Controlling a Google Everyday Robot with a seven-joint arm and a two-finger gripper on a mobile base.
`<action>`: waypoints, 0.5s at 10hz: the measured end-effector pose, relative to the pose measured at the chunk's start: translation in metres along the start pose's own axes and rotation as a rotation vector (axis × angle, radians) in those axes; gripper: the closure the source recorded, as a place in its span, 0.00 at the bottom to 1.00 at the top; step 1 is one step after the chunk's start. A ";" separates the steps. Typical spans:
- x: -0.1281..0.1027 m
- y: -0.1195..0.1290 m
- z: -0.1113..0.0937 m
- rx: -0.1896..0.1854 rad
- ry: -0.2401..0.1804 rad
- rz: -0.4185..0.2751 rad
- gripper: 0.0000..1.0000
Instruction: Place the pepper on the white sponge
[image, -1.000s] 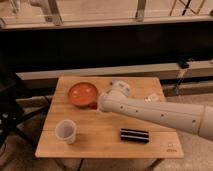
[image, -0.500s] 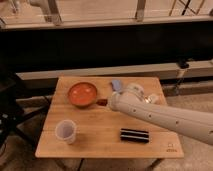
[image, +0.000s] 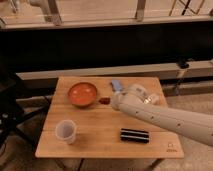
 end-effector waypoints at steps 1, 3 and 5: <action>0.001 -0.002 0.001 0.006 -0.001 -0.005 1.00; 0.002 -0.007 0.006 0.018 0.000 -0.010 1.00; 0.000 -0.014 0.012 0.023 -0.001 -0.014 1.00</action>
